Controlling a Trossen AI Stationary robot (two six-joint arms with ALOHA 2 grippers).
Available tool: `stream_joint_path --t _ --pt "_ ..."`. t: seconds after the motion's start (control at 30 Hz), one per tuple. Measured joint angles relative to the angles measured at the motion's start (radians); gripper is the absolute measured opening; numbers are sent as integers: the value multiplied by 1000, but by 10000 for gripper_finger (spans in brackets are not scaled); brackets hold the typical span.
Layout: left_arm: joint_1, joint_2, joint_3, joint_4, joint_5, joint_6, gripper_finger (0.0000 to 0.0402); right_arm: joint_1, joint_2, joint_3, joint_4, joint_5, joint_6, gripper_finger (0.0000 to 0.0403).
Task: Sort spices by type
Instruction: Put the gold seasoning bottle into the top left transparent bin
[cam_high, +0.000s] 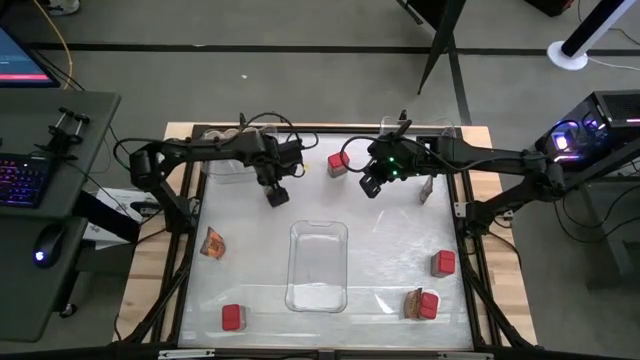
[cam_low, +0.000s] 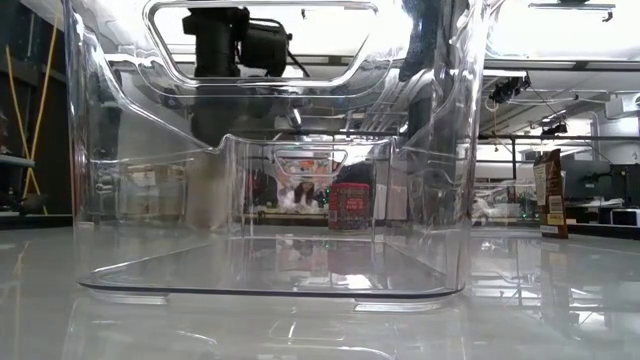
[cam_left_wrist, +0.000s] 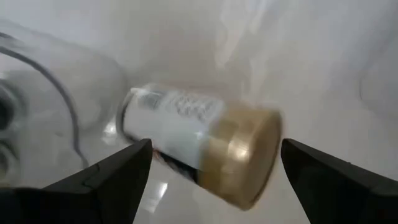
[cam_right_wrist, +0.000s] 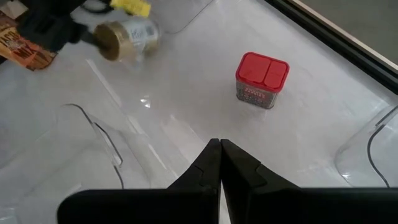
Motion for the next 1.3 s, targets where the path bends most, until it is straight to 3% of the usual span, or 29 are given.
stream_joint_path --t 0.43,0.6,0.73,0.8,0.97,1.3 --pt "-2 -9 4 -35 -32 45 344 0 0 0 0 0 -3 0" --pt "-81 -13 -6 -68 36 207 344 0 0 0 0 -24 -3 0" --pt "-187 -43 -66 -46 35 365 344 1 0 0 -1 -44 -2 0" --pt "-232 -61 -128 13 -22 444 344 4 0 0 -1 -44 8 0" --pt "-261 -82 -264 142 -336 643 344 15 0 0 -1 -44 13 0" --pt "-169 -76 -273 289 -290 980 344 23 0 0 -1 -44 13 0"
